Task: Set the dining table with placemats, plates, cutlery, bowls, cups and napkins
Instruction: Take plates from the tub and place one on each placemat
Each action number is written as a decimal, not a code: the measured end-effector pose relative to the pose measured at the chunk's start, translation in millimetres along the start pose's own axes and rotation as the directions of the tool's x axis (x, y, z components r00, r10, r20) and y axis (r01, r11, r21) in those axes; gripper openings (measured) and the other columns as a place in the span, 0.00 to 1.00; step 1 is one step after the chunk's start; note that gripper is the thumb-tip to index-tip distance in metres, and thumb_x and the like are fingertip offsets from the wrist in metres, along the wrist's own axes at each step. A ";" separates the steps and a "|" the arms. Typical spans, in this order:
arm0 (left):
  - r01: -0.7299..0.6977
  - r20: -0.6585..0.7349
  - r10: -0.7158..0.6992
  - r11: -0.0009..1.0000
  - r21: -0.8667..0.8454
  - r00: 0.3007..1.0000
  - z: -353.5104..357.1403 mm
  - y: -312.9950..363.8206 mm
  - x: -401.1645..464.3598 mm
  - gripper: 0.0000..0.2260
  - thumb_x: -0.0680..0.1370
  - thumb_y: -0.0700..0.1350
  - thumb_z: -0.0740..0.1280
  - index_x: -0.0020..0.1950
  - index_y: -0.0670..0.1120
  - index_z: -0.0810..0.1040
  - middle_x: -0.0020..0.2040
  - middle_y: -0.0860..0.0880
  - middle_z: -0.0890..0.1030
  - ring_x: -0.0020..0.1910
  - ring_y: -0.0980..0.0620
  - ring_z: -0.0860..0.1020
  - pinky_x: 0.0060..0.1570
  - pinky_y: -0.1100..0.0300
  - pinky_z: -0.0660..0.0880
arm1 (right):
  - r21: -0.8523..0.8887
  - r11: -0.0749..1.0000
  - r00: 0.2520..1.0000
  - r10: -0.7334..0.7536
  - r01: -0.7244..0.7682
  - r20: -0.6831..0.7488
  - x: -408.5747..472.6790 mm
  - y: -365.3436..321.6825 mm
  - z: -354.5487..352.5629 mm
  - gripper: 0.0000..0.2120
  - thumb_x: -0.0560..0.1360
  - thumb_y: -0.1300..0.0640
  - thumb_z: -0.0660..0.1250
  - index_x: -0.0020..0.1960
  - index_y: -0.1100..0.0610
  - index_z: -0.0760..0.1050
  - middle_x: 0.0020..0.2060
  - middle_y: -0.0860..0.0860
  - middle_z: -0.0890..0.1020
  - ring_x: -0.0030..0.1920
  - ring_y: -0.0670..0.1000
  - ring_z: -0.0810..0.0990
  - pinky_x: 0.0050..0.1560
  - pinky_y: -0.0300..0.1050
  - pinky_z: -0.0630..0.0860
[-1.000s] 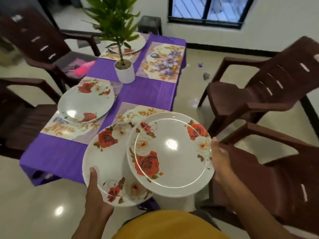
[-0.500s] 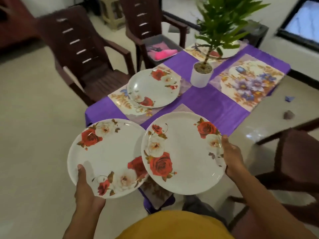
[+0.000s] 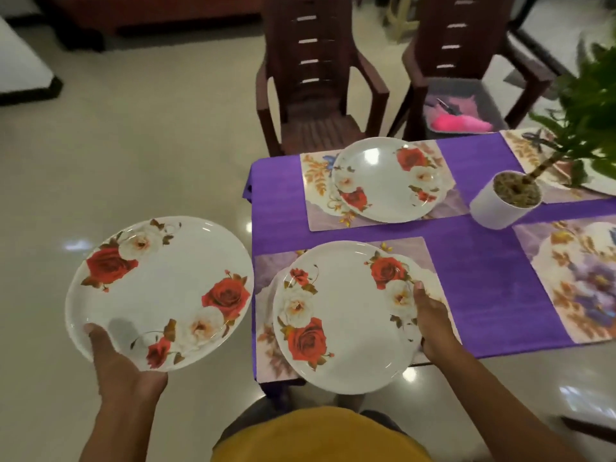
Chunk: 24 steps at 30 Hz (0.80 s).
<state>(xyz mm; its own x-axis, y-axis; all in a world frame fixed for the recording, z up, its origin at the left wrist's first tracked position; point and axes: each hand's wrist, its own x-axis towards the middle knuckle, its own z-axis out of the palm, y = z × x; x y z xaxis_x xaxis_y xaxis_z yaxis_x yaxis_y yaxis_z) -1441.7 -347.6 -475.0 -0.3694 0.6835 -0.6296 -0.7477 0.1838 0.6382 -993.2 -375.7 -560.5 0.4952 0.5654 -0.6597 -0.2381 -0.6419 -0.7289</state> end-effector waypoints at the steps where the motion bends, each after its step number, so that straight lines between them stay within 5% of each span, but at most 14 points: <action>1: -0.006 -0.021 0.005 1.000 -0.028 1.000 -6.5 -3.8 -7.1 0.34 0.74 0.73 0.68 0.75 0.57 0.72 0.69 0.48 0.80 0.66 0.42 0.80 0.62 0.44 0.78 | -0.005 1.000 0.999 0.020 -0.020 0.024 3.1 0.5 1.6 0.29 0.81 0.33 0.57 0.64 0.54 0.80 0.50 0.57 0.87 0.50 0.61 0.86 0.50 0.56 0.83; 5: -0.054 -0.137 0.043 0.996 -0.072 0.990 -23.5 -13.5 -24.7 0.34 0.74 0.73 0.67 0.75 0.57 0.70 0.69 0.47 0.79 0.66 0.40 0.79 0.60 0.42 0.79 | 0.026 1.000 0.999 0.017 -0.018 0.037 17.6 6.9 8.2 0.44 0.64 0.18 0.63 0.64 0.52 0.80 0.53 0.55 0.87 0.54 0.61 0.85 0.59 0.66 0.80; 9: -0.056 -0.207 0.037 0.995 -0.085 0.978 -36.7 -21.5 -32.6 0.36 0.73 0.73 0.69 0.76 0.57 0.69 0.69 0.46 0.78 0.65 0.39 0.80 0.63 0.37 0.77 | -0.083 0.991 0.994 -0.107 0.108 0.023 14.2 1.6 13.3 0.23 0.84 0.38 0.57 0.64 0.55 0.78 0.55 0.55 0.83 0.55 0.58 0.82 0.58 0.52 0.77; 13: -0.045 -0.261 0.018 0.994 -0.099 0.965 -38.9 -28.0 -37.8 0.39 0.70 0.74 0.72 0.76 0.57 0.69 0.68 0.46 0.78 0.64 0.37 0.81 0.62 0.33 0.76 | -0.331 0.898 0.956 -0.289 0.290 0.052 19.2 3.1 13.6 0.17 0.86 0.51 0.58 0.69 0.59 0.73 0.58 0.54 0.79 0.55 0.54 0.76 0.55 0.47 0.70; 16: -0.056 -0.320 0.012 0.990 -0.129 0.947 -39.7 -30.6 -37.8 0.50 0.59 0.73 0.79 0.76 0.58 0.68 0.69 0.46 0.78 0.62 0.36 0.82 0.59 0.31 0.78 | -0.468 0.814 0.929 -0.368 0.345 0.044 24.7 3.4 13.0 0.12 0.85 0.54 0.62 0.64 0.60 0.76 0.51 0.52 0.79 0.49 0.53 0.76 0.49 0.44 0.69; 18: -0.071 -0.337 0.020 0.987 -0.142 0.941 -39.7 -33.0 -35.8 0.53 0.55 0.73 0.81 0.76 0.58 0.68 0.69 0.46 0.78 0.62 0.37 0.82 0.58 0.31 0.79 | -0.568 0.734 0.901 -0.433 0.372 0.030 29.4 2.5 11.0 0.07 0.83 0.56 0.65 0.51 0.59 0.78 0.44 0.53 0.82 0.38 0.50 0.76 0.38 0.41 0.66; 20: -0.067 -0.343 0.020 0.990 -0.127 0.939 -36.5 -34.2 -32.3 0.51 0.56 0.74 0.80 0.75 0.59 0.69 0.69 0.47 0.78 0.62 0.37 0.81 0.59 0.31 0.78 | -0.629 0.681 0.883 -0.468 0.374 0.018 35.3 2.6 9.2 0.12 0.82 0.56 0.67 0.40 0.58 0.76 0.35 0.53 0.81 0.33 0.48 0.74 0.33 0.39 0.62; 24: -0.069 -0.298 0.032 0.991 -0.115 0.954 -33.0 -37.5 -26.7 0.48 0.59 0.75 0.78 0.75 0.60 0.69 0.69 0.46 0.78 0.64 0.37 0.80 0.60 0.30 0.77 | -0.674 0.650 0.889 -0.458 0.352 0.022 40.0 0.9 5.1 0.09 0.81 0.53 0.69 0.45 0.57 0.79 0.38 0.52 0.83 0.36 0.50 0.77 0.35 0.36 0.63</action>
<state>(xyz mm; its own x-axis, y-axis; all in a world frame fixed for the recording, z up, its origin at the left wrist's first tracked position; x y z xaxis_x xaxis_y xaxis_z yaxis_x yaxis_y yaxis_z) -1422.0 -396.1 -496.8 -0.5406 0.4473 -0.7125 -0.7791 0.0534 0.6247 -977.9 -351.0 -588.5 0.5308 0.8078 -0.2562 0.5824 -0.5674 -0.5822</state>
